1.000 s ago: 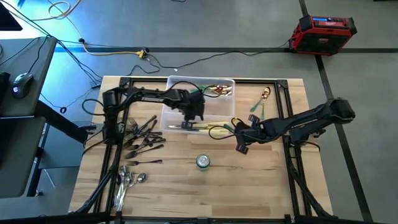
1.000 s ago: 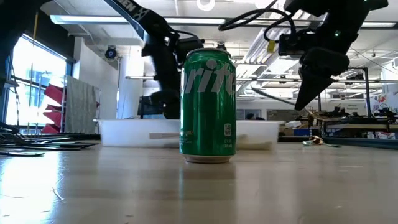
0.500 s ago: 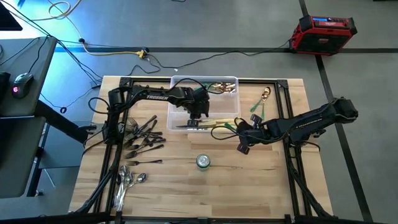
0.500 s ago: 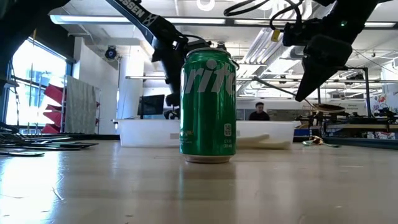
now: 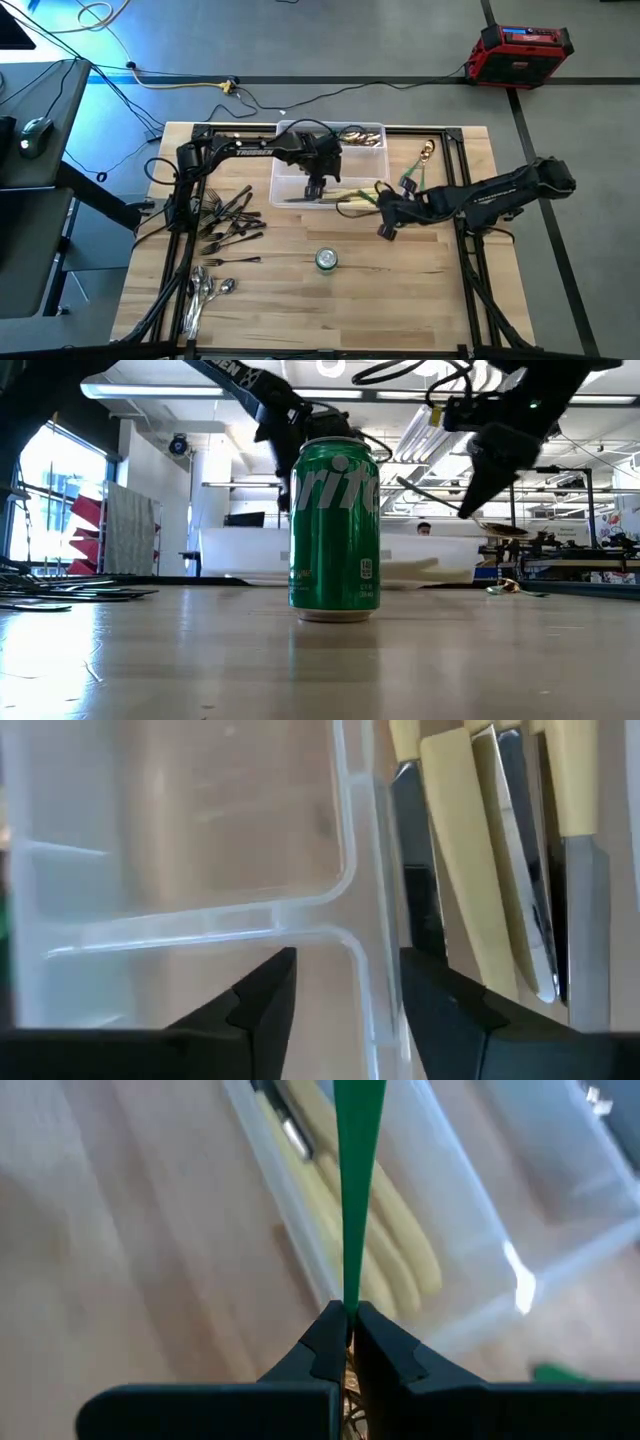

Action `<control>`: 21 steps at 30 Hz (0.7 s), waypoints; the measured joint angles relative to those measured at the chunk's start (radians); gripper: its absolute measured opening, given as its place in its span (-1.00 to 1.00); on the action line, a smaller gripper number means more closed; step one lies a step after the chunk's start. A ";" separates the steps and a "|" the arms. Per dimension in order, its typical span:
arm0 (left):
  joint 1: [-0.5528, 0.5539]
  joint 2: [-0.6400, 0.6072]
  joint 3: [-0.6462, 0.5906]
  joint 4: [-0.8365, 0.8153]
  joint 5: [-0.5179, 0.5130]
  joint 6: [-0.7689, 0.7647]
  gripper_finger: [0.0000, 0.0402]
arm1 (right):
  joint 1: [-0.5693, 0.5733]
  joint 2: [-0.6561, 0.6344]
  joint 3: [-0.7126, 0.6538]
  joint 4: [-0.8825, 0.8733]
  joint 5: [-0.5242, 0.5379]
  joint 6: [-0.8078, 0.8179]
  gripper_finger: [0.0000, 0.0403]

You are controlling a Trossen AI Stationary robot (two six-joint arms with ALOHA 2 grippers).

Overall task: Sort silverware
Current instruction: Put the green spoon into the silverware tray

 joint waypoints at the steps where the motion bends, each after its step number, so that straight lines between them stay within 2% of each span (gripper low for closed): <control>1: 0.001 0.000 0.021 -0.030 -0.002 -0.007 -0.21 | -0.026 0.000 0.000 0.027 -0.005 -0.031 -1.00; 4: 0.002 -0.002 0.061 -0.069 -0.003 -0.021 -0.20 | -0.105 0.000 0.000 0.069 -0.047 -0.110 -1.00; 7: 0.003 -0.004 0.067 -0.025 -0.009 -0.023 -0.21 | -0.169 0.000 0.000 0.082 -0.088 -0.123 -1.00; 13: 0.005 -0.001 0.049 0.004 -0.037 -0.025 -0.21 | -0.209 0.000 0.000 0.113 -0.085 -0.185 -1.00; 18: -0.003 -0.085 0.049 -0.049 -0.106 -0.079 -0.21 | -0.279 0.000 0.029 0.197 -0.101 -0.353 -1.00; 21: -0.005 -0.170 0.049 -0.101 -0.092 -0.155 -0.21 | -0.354 0.000 0.071 0.254 -0.100 -0.465 -1.00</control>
